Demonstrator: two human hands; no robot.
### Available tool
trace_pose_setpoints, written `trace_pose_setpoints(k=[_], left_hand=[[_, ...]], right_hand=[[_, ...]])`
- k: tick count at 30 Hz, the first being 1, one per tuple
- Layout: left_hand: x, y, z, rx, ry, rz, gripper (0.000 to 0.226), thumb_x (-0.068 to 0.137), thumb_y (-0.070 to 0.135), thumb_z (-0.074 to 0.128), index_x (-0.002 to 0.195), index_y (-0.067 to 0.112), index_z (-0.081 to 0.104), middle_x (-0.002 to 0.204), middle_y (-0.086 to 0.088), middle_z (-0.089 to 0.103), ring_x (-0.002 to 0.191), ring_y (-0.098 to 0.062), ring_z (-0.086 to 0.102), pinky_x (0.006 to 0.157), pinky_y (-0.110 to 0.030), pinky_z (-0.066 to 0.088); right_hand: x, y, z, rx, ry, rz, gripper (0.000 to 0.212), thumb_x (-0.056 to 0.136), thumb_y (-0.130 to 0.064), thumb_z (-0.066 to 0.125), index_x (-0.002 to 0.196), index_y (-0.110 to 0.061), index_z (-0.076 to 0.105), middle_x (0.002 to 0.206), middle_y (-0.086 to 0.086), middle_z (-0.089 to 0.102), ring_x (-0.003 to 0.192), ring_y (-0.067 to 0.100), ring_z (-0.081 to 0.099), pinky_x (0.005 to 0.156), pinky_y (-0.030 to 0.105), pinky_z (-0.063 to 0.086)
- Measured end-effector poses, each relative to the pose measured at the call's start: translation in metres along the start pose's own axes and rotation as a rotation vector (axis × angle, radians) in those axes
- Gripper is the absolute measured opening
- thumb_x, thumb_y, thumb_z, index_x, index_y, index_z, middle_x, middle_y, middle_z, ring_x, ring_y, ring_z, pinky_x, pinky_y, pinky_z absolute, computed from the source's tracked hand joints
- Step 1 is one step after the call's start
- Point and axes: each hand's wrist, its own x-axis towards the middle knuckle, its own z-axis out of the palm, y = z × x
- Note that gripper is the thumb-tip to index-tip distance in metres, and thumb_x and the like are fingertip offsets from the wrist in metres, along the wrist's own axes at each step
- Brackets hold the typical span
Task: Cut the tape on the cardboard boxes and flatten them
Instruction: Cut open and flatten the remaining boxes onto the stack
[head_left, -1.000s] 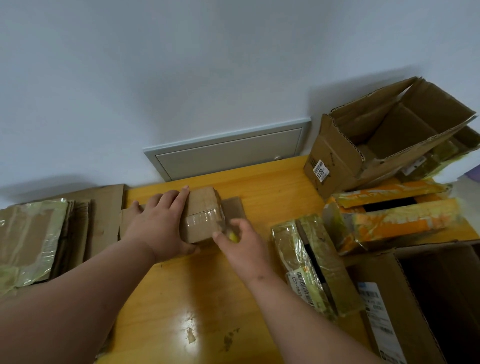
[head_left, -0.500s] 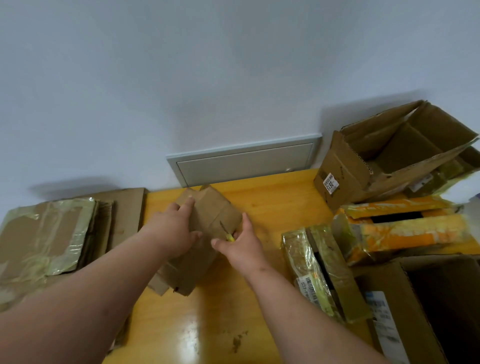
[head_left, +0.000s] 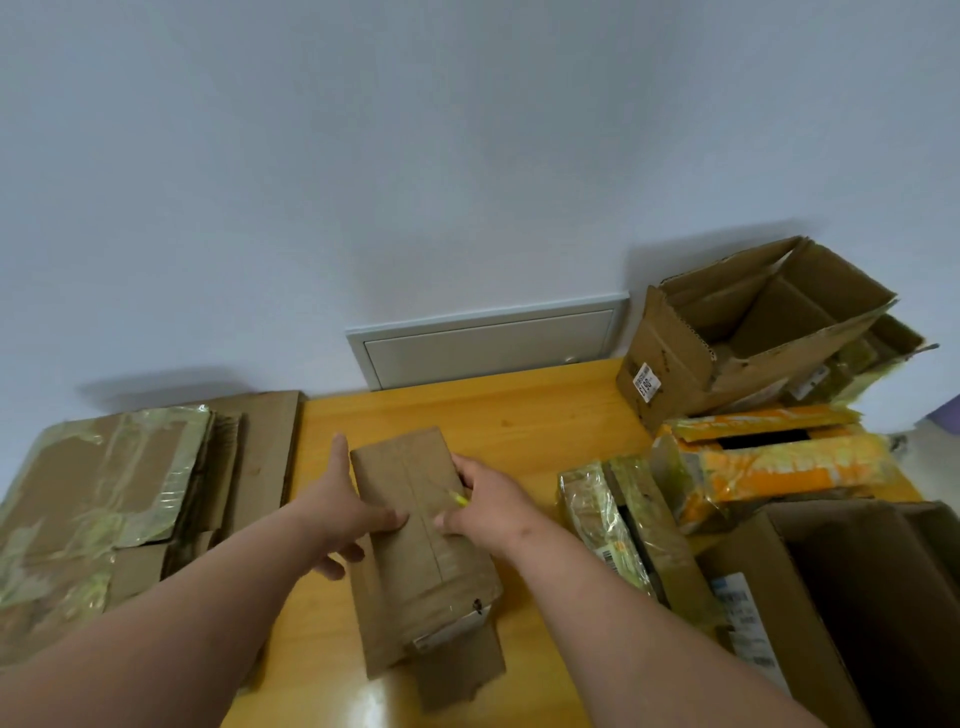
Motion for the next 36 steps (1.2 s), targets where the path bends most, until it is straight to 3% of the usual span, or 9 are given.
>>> trace_pose_setpoints(k=[2, 3, 5, 8, 11, 20, 28, 33, 36], left_hand=[[0.003, -0.001, -0.001, 0.213, 0.102, 0.115, 0.134, 0.070, 0.037, 0.088, 0.152, 0.043, -0.018, 0.156, -0.013, 0.027, 0.130, -0.036, 0.047, 0.087, -0.048, 0.053], [0.006, 0.000, -0.002, 0.317, 0.126, 0.177, 0.131, 0.069, 0.040, 0.088, 0.155, 0.038, -0.012, 0.160, -0.008, 0.018, 0.138, -0.034, 0.036, 0.102, -0.047, 0.046], [0.007, 0.002, -0.004, 0.468, 0.107, 0.240, 0.123, 0.069, 0.044, 0.086, 0.158, 0.028, 0.002, 0.161, -0.002, 0.017, 0.141, -0.028, 0.033, 0.111, -0.042, 0.040], [0.006, 0.003, -0.006, 0.566, 0.123, 0.245, 0.112, 0.063, 0.054, 0.086, 0.152, 0.023, 0.025, 0.135, -0.001, 0.041, 0.121, -0.023, 0.047, 0.099, -0.038, 0.048], [0.004, 0.001, -0.008, 0.603, 0.170, 0.253, 0.104, 0.058, 0.065, 0.082, 0.143, 0.027, 0.036, 0.120, 0.001, 0.044, 0.113, -0.022, 0.048, 0.096, -0.039, 0.050], [0.000, -0.008, -0.013, 0.525, 0.212, 0.239, 0.085, 0.058, 0.056, 0.088, 0.123, 0.030, 0.039, 0.110, 0.004, 0.044, 0.094, -0.016, 0.054, 0.072, -0.030, 0.050], [-0.003, -0.012, -0.016, 0.388, 0.299, 0.349, 0.064, 0.073, 0.041, 0.083, 0.124, 0.031, 0.047, 0.115, 0.005, 0.044, 0.102, -0.020, 0.053, 0.088, -0.038, 0.053], [-0.007, -0.007, -0.019, 0.296, 0.323, 0.416, 0.045, 0.080, 0.032, 0.079, 0.117, 0.030, 0.053, 0.112, 0.005, 0.048, 0.099, -0.018, 0.055, 0.083, -0.033, 0.051], [-0.011, -0.005, -0.018, 0.234, 0.338, 0.448, 0.035, 0.083, 0.030, 0.077, 0.111, 0.032, 0.055, 0.110, 0.006, 0.050, 0.101, -0.017, 0.054, 0.084, -0.034, 0.051]], right_hand=[[-0.004, 0.001, 0.002, -0.029, 0.004, 0.006, 0.089, 0.080, -0.025, 0.078, 0.153, -0.037, 0.028, 0.146, -0.009, 0.049, 0.129, 0.019, 0.050, 0.107, 0.038, 0.043], [-0.006, 0.002, 0.003, -0.045, 0.007, 0.004, 0.089, 0.080, -0.026, 0.078, 0.153, -0.038, 0.028, 0.146, -0.009, 0.049, 0.129, 0.019, 0.050, 0.107, 0.037, 0.043], [-0.008, 0.001, 0.006, -0.092, 0.017, 0.001, 0.088, 0.080, -0.029, 0.078, 0.152, -0.039, 0.029, 0.146, -0.007, 0.050, 0.129, 0.021, 0.050, 0.106, 0.036, 0.043], [-0.011, 0.000, 0.007, -0.198, 0.039, 0.007, 0.081, 0.080, -0.036, 0.078, 0.149, -0.040, 0.034, 0.143, -0.001, 0.049, 0.126, 0.024, 0.052, 0.101, 0.036, 0.047], [-0.013, 0.001, 0.004, -0.248, 0.078, 0.031, 0.077, 0.080, -0.041, 0.077, 0.147, -0.038, 0.038, 0.142, 0.000, 0.045, 0.125, 0.026, 0.052, 0.097, 0.035, 0.047], [-0.012, -0.010, 0.012, -0.326, 0.041, 0.062, 0.078, 0.080, -0.039, 0.077, 0.147, -0.029, 0.037, 0.139, 0.005, 0.050, 0.124, 0.030, 0.051, 0.096, 0.039, 0.049], [-0.012, -0.012, 0.016, -0.420, 0.115, -0.013, 0.075, 0.082, -0.042, 0.073, 0.146, -0.034, 0.036, 0.138, 0.001, 0.047, 0.128, 0.027, 0.045, 0.102, 0.040, 0.038], [-0.014, -0.015, 0.019, -0.327, 0.231, -0.050, 0.055, 0.097, -0.036, 0.045, 0.150, -0.033, 0.033, 0.144, 0.003, 0.045, 0.132, 0.027, 0.041, 0.106, 0.040, 0.031], [-0.019, -0.018, 0.022, -0.340, 0.290, -0.079, 0.048, 0.101, -0.028, 0.038, 0.150, -0.031, 0.035, 0.142, 0.002, 0.047, 0.130, 0.026, 0.042, 0.104, 0.040, 0.029]])
